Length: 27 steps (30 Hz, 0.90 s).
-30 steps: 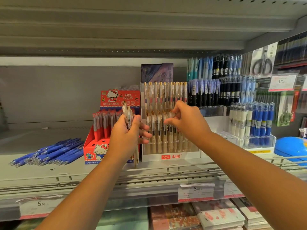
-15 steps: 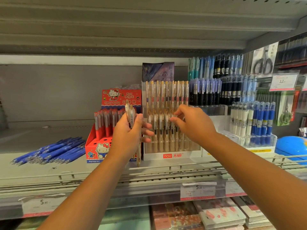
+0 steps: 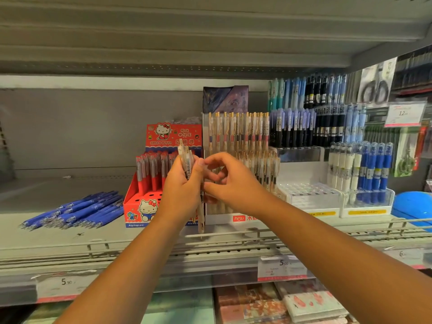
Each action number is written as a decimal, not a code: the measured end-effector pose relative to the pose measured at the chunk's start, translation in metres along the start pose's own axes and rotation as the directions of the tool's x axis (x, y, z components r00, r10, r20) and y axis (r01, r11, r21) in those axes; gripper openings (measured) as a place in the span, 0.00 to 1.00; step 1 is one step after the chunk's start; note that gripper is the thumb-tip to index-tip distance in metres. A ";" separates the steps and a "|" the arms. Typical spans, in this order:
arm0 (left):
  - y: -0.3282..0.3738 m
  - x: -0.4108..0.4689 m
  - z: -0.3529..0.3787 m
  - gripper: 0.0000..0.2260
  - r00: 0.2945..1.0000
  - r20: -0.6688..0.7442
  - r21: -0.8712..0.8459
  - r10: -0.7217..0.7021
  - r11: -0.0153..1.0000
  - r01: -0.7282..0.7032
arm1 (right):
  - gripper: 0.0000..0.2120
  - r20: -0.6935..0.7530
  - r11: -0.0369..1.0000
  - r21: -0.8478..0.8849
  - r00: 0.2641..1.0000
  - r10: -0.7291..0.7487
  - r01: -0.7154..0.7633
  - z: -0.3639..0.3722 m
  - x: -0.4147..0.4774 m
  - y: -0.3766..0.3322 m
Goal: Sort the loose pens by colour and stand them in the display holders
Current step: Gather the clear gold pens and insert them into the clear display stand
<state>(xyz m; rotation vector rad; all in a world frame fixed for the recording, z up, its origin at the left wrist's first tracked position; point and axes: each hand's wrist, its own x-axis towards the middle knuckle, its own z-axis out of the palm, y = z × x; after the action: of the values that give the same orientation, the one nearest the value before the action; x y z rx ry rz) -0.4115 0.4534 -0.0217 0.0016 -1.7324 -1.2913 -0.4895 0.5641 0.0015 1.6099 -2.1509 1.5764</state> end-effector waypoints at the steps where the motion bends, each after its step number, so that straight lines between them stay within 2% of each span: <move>1: 0.001 -0.001 0.000 0.08 1.000 0.002 -0.001 0.004 1.000 -0.004 | 0.17 0.013 0.998 0.036 0.999 0.049 -0.050 0.001 0.000 -0.001; 5: 0.005 -0.002 0.003 0.05 0.999 0.027 -0.073 -0.026 0.997 0.028 | 0.07 0.045 0.956 0.272 0.994 0.097 -0.105 0.002 -0.002 -0.009; 13: 0.006 -0.002 0.005 0.07 0.999 0.015 -0.097 -0.040 0.994 0.041 | 0.09 0.022 0.897 0.410 0.985 0.171 -0.165 0.002 -0.003 -0.004; 18: 0.004 0.001 0.004 0.07 0.998 -0.025 -0.067 -0.061 0.996 0.059 | 0.06 -0.073 0.908 0.410 0.989 0.127 -0.086 0.004 -0.007 0.001; 20: 0.005 0.000 0.005 0.08 0.996 -0.002 -0.113 -0.089 0.990 0.088 | 0.06 -0.101 0.909 0.413 0.989 0.104 -0.053 0.001 -0.008 0.002; 23: 0.006 0.000 0.006 0.07 0.990 0.017 -0.203 -0.143 0.969 0.144 | 0.05 -0.205 0.924 0.383 0.976 0.079 0.006 -0.016 -0.005 0.004; 27: 0.006 0.002 0.006 0.06 0.991 -0.010 -0.168 -0.137 0.977 0.133 | 0.07 -0.287 0.906 0.422 0.954 0.088 0.043 -0.050 -0.001 0.009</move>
<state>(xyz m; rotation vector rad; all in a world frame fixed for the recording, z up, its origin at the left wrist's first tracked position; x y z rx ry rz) -0.4134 0.4593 -0.0164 0.0374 -1.6240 -1.5281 -0.5210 0.6003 0.0188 1.3085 -1.7600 2.2508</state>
